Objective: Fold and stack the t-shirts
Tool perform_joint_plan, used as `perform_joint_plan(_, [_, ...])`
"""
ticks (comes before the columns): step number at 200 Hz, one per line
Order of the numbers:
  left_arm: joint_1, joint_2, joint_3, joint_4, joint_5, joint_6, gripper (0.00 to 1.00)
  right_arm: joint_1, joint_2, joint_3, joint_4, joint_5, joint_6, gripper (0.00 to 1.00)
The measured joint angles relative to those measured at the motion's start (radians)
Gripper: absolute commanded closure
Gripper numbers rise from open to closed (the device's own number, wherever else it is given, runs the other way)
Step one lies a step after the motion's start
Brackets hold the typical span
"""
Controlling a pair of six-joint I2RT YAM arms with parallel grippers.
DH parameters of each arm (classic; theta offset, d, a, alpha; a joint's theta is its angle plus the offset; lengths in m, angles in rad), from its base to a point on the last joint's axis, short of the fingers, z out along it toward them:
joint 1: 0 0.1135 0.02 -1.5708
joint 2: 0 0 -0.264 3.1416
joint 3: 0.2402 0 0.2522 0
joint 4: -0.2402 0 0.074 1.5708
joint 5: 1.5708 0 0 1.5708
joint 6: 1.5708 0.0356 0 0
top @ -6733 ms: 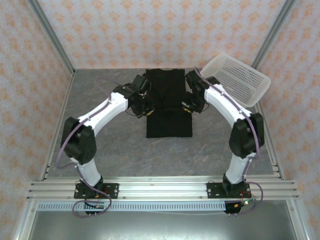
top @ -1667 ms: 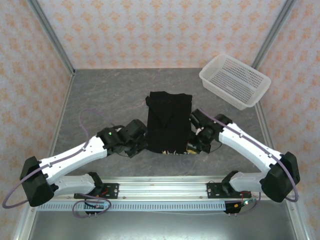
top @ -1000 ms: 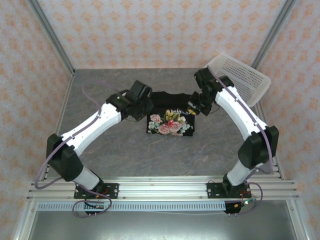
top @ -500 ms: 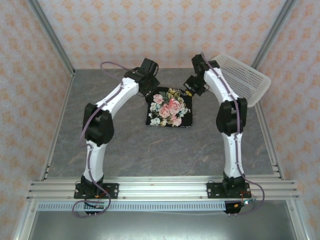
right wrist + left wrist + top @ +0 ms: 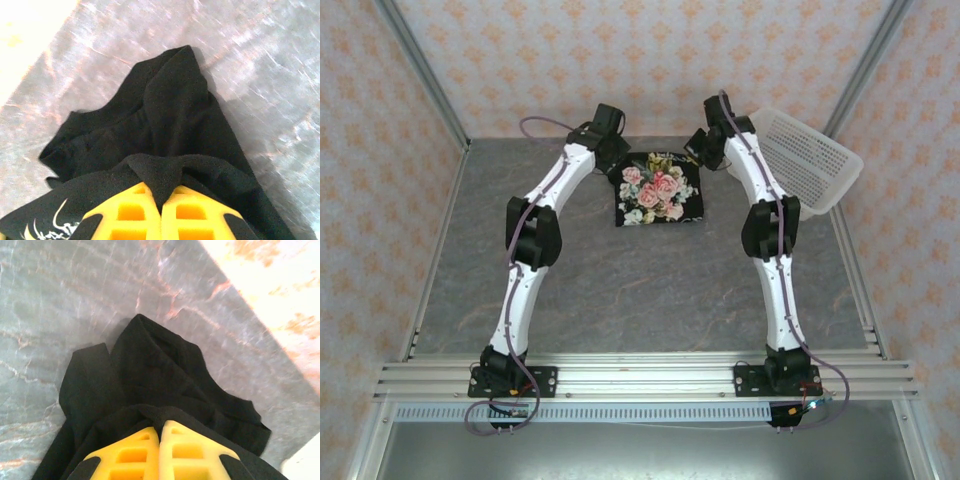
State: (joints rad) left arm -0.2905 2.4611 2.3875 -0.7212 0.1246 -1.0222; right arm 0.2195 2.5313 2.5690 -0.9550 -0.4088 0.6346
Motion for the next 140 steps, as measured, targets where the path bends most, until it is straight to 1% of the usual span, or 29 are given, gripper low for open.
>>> perform_joint_plan(20, [0.017,0.003,0.004,0.03,0.026,-0.017,1.0,-0.003,0.013,0.006,0.051,-0.016,0.019,0.74])
perform_joint_plan(27, [0.024,0.013,0.015,0.04,0.037,-0.026,0.89,-0.004,0.024,0.01,0.074,-0.022,0.024,0.67])
perform_joint_plan(38, [0.037,0.045,0.052,0.053,0.06,-0.034,0.63,-0.007,0.051,0.027,0.101,-0.035,0.028,0.57])
perform_joint_plan(45, [0.043,0.069,0.083,0.055,0.067,-0.035,0.52,-0.008,0.074,0.045,0.108,-0.041,0.03,0.51])
perform_joint_plan(53, [0.051,0.098,0.118,0.052,0.07,-0.034,0.45,-0.009,0.096,0.065,0.108,-0.043,0.029,0.47])
perform_joint_plan(68, [0.06,0.114,0.129,0.035,0.066,-0.018,0.42,-0.011,0.111,0.075,0.095,-0.04,0.018,0.45])
perform_joint_plan(72, [0.062,0.111,0.12,0.032,0.06,-0.018,0.4,-0.011,0.11,0.072,0.091,-0.039,0.014,0.45])
perform_joint_plan(83, [0.061,0.064,0.035,0.043,0.045,-0.005,0.4,-0.011,0.082,0.025,0.093,-0.035,0.013,0.46])
perform_joint_plan(91, [0.055,0.013,-0.052,0.052,0.035,-0.002,0.42,-0.011,0.041,-0.043,0.103,-0.032,0.01,0.48])
perform_joint_plan(102, [0.041,-0.074,-0.193,0.066,0.03,-0.006,0.49,-0.008,-0.036,-0.171,0.127,-0.026,0.011,0.52])
perform_joint_plan(114, [0.023,-0.146,-0.303,0.086,0.037,-0.028,0.59,-0.003,-0.108,-0.284,0.15,-0.026,0.017,0.56])
perform_joint_plan(126, [0.006,-0.179,-0.354,0.115,0.055,-0.037,0.62,0.005,-0.151,-0.348,0.171,-0.027,0.027,0.64])
perform_joint_plan(140, [-0.015,-0.169,-0.357,0.15,0.083,-0.05,0.63,0.021,-0.159,-0.359,0.192,-0.034,0.035,0.69])
